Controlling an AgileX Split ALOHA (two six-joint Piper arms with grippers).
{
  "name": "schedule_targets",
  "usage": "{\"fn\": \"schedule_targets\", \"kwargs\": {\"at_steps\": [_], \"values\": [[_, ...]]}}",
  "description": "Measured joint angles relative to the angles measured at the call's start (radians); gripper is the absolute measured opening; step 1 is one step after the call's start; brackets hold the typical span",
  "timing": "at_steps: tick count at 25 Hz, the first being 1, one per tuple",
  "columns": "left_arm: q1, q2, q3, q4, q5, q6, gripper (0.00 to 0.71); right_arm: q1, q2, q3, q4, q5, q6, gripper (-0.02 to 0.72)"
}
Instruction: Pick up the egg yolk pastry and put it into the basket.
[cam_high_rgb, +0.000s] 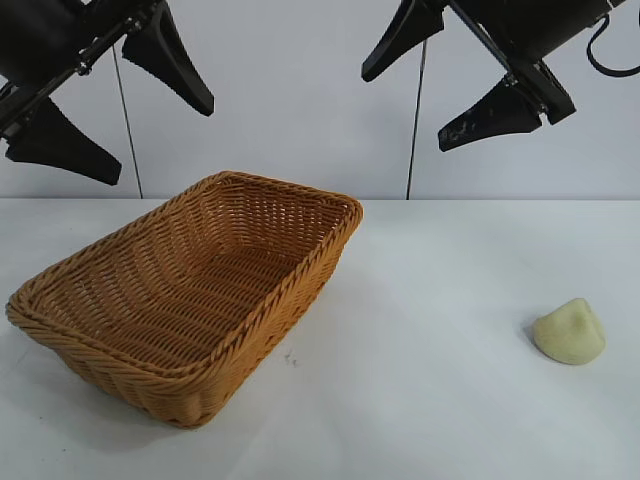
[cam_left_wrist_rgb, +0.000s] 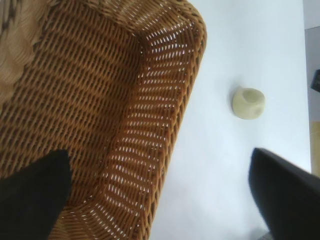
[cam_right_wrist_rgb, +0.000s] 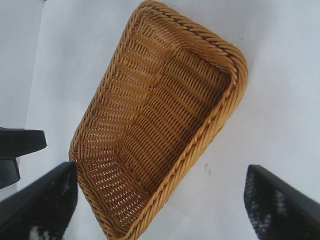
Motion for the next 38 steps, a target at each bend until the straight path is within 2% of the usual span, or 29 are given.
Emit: {"fn": "schedule_targets", "kwargs": {"at_steps": [31,38], "values": [[0.000,0.000,0.000,0.000,-0.002,0.000,0.692,0.000,0.000,0.000,0.000,-0.001,0.006,0.645],[0.003,0.000,0.000,0.013,0.060,-0.031,0.692,0.000,0.000,0.000,0.000,-0.001,0.007,0.645]]}}
